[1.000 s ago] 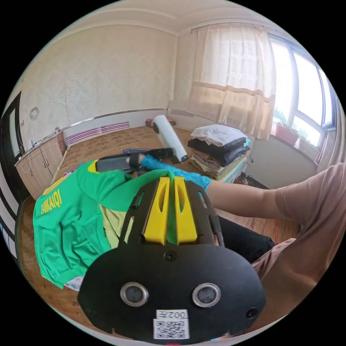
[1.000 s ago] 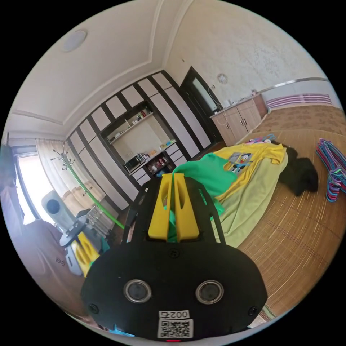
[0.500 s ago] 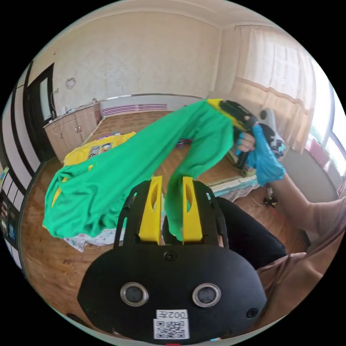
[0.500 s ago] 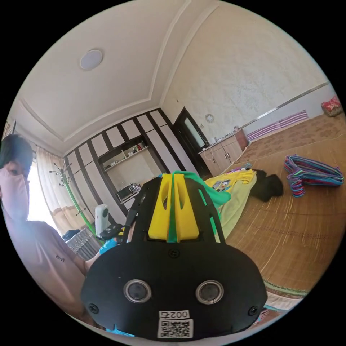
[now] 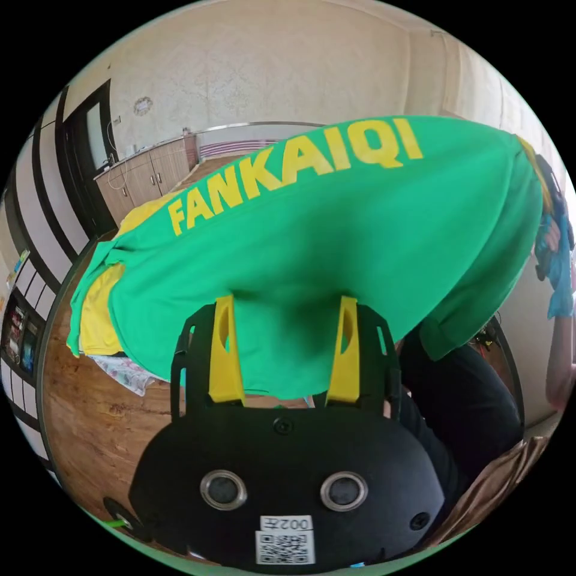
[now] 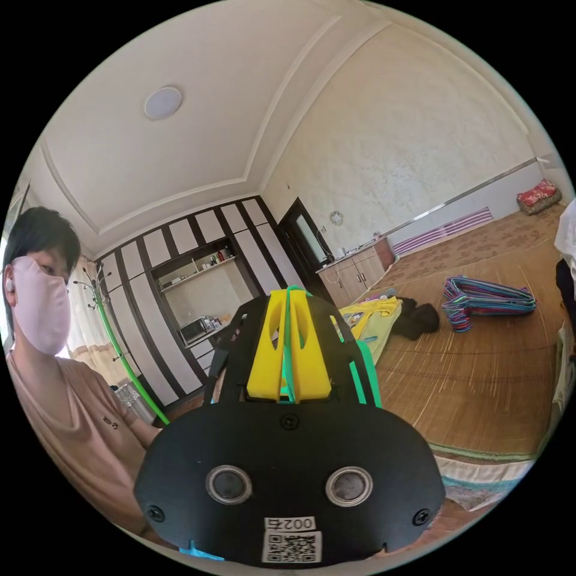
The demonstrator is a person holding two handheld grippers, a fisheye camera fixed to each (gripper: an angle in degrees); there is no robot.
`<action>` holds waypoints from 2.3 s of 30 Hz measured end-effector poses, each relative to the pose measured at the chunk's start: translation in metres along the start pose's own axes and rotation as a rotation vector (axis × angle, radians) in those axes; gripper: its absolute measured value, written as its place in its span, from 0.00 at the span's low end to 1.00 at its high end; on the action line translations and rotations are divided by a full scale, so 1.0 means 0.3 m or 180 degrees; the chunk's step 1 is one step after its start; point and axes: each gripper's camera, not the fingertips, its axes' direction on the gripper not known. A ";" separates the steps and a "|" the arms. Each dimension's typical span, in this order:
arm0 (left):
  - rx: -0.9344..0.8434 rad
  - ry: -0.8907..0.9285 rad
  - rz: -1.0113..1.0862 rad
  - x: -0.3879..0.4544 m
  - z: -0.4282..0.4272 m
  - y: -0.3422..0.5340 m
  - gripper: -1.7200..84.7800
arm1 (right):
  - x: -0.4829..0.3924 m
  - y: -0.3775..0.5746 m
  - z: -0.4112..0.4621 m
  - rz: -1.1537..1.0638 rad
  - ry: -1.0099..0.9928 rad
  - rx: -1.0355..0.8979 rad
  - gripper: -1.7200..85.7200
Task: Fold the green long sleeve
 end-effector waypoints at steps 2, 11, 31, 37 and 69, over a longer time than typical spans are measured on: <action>0.0136 0.0010 -0.0041 0.018 0.022 -0.011 0.21 | -0.024 -0.002 -0.040 -0.0010 -0.0044 0.0076 0.01; 0.0567 0.0002 0.0095 0.156 -0.050 -0.130 0.02 | -0.090 -0.028 -0.183 -0.0199 0.0195 0.0363 0.01; 0.0610 0.1494 0.1391 0.524 -0.214 -0.394 0.01 | -0.068 0.032 -0.161 -0.0835 0.2313 -0.0454 0.01; 0.0203 0.1359 0.1304 0.581 -0.203 -0.380 0.01 | 0.026 0.109 -0.002 -0.0726 0.2193 -0.0735 0.01; -0.0226 0.0862 0.1206 0.611 -0.233 -0.504 0.01 | 0.316 0.371 0.451 -0.0595 0.2258 -0.2423 0.10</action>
